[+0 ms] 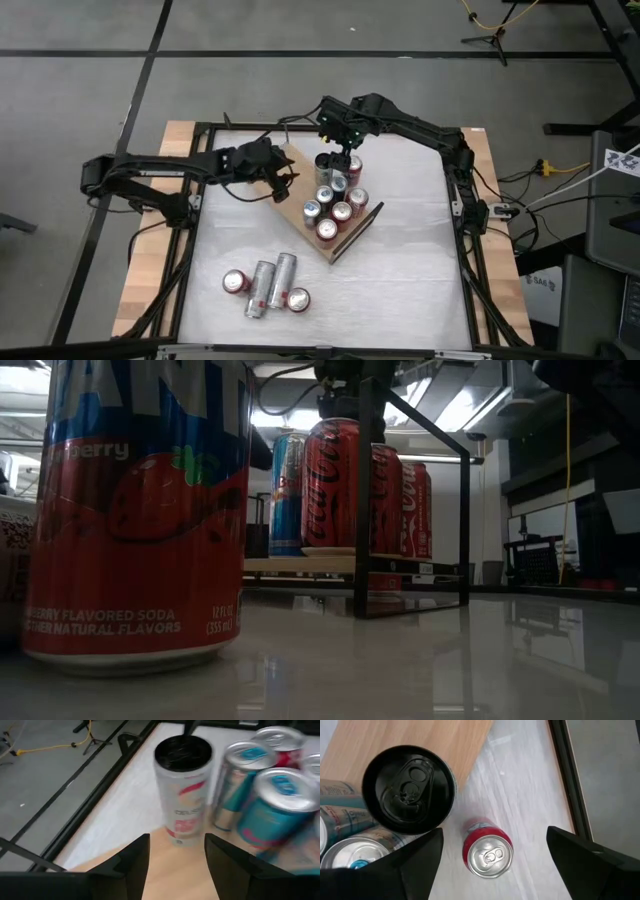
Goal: Place canned beverage on shelf
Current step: Put the bottom left red soda can on the shelf
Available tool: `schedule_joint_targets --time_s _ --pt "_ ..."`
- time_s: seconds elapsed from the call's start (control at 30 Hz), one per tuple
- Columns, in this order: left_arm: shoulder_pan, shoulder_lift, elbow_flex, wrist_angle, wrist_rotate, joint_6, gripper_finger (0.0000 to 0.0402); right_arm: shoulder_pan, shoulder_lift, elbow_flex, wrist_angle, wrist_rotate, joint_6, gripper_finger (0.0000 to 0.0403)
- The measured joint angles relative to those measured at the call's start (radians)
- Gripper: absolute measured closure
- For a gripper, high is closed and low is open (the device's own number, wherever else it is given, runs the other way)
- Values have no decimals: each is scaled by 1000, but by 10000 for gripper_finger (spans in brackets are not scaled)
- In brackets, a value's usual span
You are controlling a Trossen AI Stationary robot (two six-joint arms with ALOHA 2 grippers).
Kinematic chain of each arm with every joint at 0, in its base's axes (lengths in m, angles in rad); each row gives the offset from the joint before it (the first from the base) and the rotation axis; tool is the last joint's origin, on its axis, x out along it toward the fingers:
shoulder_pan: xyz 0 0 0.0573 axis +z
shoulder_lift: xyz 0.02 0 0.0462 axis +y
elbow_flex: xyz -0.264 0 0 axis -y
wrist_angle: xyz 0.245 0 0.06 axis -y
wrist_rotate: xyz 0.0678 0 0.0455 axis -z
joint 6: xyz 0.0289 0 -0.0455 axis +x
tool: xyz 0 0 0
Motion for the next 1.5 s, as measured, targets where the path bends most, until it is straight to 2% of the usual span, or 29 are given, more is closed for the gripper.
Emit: schedule_joint_targets --time_s 0.23,0.47,0.77,1.17,1.3,1.5 --pt "-69 -130 0 -162 31 -105 221 0 0 0 0 0 0 56" --pt "-111 -223 0 -210 30 -181 221 0 0 0 1 0 0 56" --pt "-115 -281 0 -211 30 -206 221 0 0 0 1 0 0 56" --pt "-115 -289 0 -211 108 -198 220 0 0 0 1 0 0 56" --pt "-115 -289 0 -211 108 -198 199 0 0 0 1 0 0 56" --pt "-115 -289 0 -211 108 -198 127 0 0 -1 1 0 0 56"
